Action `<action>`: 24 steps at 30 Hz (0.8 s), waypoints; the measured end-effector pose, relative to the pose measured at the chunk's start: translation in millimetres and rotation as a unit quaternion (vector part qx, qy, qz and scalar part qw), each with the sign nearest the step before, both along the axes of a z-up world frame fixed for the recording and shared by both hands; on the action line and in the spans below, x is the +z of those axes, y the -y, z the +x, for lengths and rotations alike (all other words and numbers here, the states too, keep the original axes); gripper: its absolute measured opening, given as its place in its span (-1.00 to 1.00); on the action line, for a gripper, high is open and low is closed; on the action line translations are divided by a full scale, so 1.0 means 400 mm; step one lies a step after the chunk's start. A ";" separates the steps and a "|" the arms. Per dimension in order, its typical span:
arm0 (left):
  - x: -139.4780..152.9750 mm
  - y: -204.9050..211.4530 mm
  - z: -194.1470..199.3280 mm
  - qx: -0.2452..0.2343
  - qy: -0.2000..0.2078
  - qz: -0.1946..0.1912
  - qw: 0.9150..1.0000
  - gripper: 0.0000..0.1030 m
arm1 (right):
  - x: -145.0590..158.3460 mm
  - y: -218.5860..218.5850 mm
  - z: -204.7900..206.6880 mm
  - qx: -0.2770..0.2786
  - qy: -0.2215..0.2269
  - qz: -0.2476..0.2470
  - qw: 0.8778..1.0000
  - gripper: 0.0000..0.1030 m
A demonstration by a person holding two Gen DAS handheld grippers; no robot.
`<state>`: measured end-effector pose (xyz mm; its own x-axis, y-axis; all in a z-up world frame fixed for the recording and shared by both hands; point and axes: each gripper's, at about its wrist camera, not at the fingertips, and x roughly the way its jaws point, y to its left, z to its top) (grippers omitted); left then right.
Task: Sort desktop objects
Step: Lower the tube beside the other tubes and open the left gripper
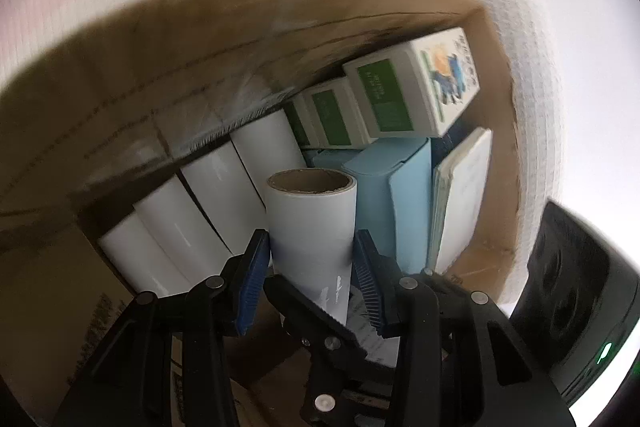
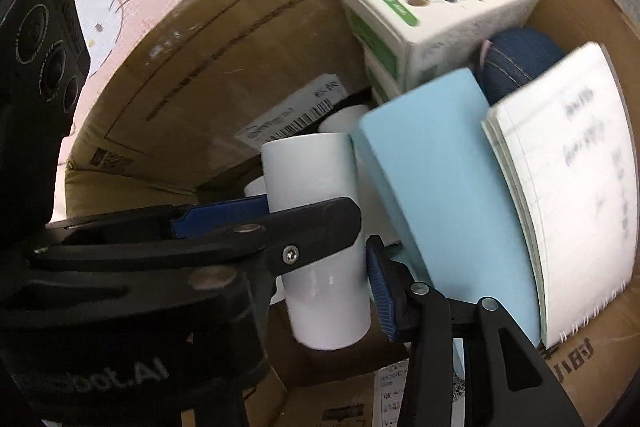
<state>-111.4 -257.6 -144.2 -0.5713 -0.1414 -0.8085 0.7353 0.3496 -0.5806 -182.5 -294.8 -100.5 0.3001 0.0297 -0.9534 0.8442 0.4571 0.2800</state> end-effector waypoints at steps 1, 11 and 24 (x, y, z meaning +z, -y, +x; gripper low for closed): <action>-0.008 0.001 0.006 0.005 0.000 0.006 1.000 -0.09 | 0.001 -0.005 -0.002 0.002 -0.006 -0.006 1.000 -0.20; -0.020 0.007 0.056 0.043 0.028 0.008 0.999 -0.09 | 0.019 -0.039 -0.028 0.015 -0.027 -0.026 0.999 -0.19; -0.027 0.007 0.087 0.025 0.032 0.022 0.999 -0.03 | -0.015 -0.061 -0.021 0.034 -0.077 -0.032 0.996 -0.45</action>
